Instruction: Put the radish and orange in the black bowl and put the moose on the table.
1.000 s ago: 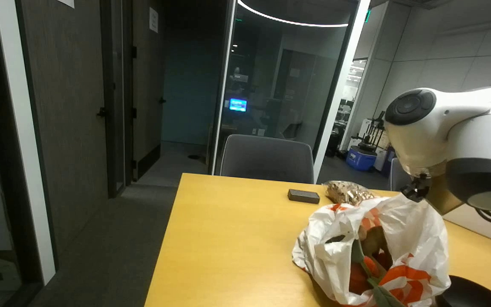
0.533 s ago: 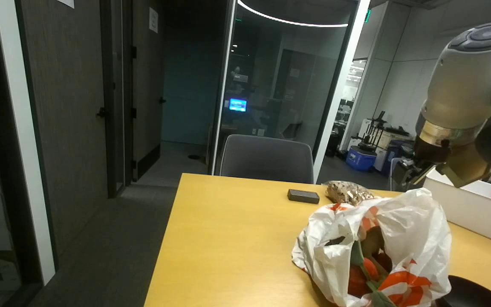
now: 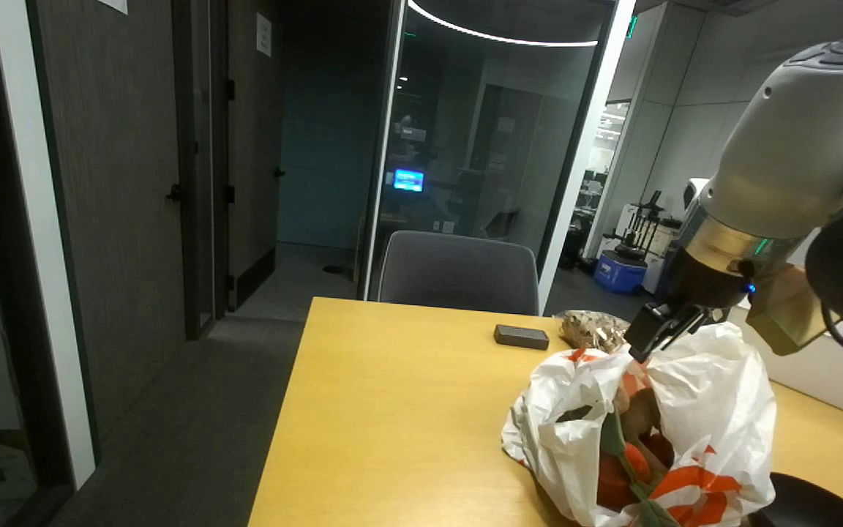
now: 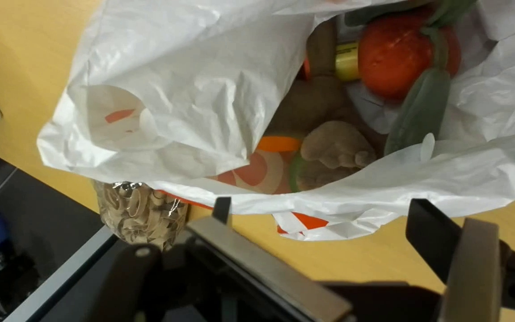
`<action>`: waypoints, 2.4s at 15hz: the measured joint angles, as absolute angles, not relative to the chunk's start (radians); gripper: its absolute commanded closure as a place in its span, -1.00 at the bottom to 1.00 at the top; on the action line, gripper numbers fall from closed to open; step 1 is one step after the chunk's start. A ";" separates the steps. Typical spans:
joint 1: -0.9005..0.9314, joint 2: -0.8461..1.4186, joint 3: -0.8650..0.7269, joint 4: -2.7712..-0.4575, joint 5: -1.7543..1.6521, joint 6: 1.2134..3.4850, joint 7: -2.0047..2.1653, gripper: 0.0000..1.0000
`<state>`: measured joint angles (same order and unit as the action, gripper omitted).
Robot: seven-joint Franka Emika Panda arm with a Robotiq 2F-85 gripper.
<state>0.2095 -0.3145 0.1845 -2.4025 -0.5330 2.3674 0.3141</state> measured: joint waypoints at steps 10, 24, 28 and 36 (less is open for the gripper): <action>0.181 -0.251 0.247 -2.462 -0.525 2.385 0.322 -1.00; 0.169 0.019 0.207 -2.476 -0.494 2.575 0.317 -0.17; 0.169 0.042 0.180 -2.467 -0.493 2.600 0.317 0.43; 0.167 0.027 0.168 -2.465 -0.412 2.602 0.265 0.86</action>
